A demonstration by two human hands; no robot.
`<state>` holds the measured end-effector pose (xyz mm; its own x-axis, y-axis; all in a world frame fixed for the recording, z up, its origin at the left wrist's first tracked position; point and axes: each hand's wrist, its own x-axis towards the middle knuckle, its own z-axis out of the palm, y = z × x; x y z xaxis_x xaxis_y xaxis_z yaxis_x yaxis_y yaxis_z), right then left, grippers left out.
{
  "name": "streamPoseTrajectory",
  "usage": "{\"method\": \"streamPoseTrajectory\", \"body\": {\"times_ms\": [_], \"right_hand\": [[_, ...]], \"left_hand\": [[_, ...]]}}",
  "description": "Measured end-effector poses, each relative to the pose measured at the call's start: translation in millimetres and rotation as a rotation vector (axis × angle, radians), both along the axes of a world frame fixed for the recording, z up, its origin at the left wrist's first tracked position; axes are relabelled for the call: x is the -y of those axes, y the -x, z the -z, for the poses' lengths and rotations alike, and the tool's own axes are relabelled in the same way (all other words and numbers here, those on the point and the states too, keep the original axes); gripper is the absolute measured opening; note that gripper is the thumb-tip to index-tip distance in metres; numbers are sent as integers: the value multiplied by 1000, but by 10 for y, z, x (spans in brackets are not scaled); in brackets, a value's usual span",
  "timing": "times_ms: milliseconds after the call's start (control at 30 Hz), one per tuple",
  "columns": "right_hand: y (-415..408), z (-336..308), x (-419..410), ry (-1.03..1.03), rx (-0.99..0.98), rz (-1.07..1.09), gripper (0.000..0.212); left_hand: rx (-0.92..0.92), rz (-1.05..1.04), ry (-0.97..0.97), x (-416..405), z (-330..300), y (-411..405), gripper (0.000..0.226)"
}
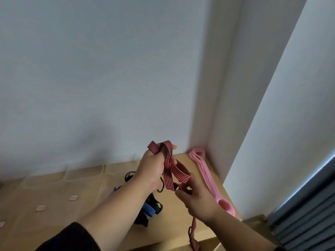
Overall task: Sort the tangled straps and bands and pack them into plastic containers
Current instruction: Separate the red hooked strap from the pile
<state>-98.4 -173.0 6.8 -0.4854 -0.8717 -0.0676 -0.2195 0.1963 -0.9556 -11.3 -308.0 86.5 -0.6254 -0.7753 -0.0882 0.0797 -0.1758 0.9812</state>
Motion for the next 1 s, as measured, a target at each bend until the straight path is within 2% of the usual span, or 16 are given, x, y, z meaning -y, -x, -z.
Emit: {"method": "streamPoseTrajectory", "body": {"times_ms": [67,167,233,300,433,467,567,700,800,900,1000], "right_hand": [[62,-4,-110,23,-75,-31,3],[124,-38,-236,-79,-130,-112,16],[161,-76,-311,-174,-85,-243,21],[165,-117,-387,-206,73,-368,26],[124,-17,-551,-103,637,-398,34],[126,31,-576,-83,687,-395,37],[142,60,-610,28,612,-397,37],[150,-139,-558,265,850,-272,27],[157,-434,-479,371,1013,-193,26],[207,-660,-383,439,1092,-125,25],[269,-795,-309,478,1064,-70,23]], "left_hand": [[4,-59,-34,-86,-13,41,17],[-25,-90,-76,-210,-54,62,17],[-59,-84,-104,-311,-81,79,19],[-91,-79,-128,-413,-110,105,19],[-114,-142,-113,-536,-126,143,21],[-89,-173,-96,-541,-98,146,20],[14,-243,-115,-529,14,116,34],[300,-133,-16,-598,279,-54,40],[398,-49,-67,-784,476,-176,41],[387,101,-97,-1012,493,-262,38],[323,254,-55,-1156,576,-344,37]]}}
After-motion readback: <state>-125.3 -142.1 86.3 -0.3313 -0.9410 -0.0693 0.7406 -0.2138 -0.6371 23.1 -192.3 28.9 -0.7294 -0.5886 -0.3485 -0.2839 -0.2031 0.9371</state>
